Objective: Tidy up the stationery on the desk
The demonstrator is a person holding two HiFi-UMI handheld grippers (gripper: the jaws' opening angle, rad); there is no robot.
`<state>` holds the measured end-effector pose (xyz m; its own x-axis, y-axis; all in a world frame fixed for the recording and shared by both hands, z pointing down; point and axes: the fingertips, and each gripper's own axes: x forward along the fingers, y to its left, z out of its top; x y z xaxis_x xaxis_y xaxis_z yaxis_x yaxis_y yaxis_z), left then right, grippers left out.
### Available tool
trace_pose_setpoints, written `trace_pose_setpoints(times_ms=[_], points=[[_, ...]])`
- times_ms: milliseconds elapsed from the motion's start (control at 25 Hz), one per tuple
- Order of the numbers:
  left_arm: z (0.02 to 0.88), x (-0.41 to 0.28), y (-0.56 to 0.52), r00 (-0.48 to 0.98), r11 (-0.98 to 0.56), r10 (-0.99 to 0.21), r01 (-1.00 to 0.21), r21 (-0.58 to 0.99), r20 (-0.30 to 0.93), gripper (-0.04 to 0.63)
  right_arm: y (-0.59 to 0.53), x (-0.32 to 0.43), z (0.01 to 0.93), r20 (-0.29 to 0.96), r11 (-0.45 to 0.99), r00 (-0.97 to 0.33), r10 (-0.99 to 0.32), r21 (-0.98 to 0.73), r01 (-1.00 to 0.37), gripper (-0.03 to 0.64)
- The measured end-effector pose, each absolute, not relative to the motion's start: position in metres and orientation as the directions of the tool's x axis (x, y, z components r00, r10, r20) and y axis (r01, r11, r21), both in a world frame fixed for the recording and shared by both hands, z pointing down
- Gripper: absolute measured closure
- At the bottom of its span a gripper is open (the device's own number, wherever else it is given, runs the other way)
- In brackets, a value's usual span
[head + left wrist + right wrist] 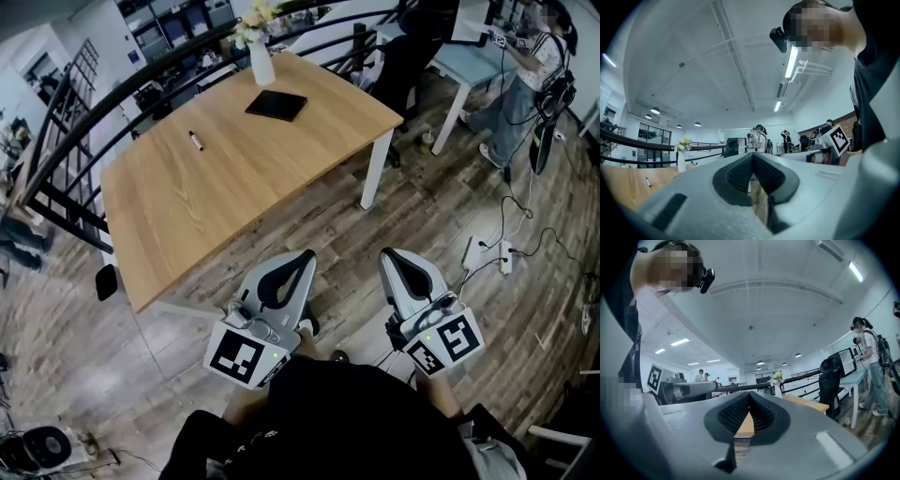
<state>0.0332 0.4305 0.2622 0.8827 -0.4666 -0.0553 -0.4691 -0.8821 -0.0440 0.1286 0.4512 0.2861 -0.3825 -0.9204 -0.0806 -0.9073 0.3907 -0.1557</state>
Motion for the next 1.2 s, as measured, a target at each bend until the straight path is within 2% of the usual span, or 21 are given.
trace_pose_setpoints(times_ms=[400,1200], points=[[0.268,0.034,0.356,0.889,-0.890,-0.453,-0.455,-0.021,-0.060,0.612,0.382,0.128,0.291,-0.051,0.374,-0.371,-0.927,-0.145,-0.916,0.609],[0.279,0.027,0.233,0.870,-0.872,-0.489,-0.489,0.019,-0.055,0.612,0.260,0.116,0.301,0.008,0.421,-0.426,-0.905,-0.145,-0.895,0.609]])
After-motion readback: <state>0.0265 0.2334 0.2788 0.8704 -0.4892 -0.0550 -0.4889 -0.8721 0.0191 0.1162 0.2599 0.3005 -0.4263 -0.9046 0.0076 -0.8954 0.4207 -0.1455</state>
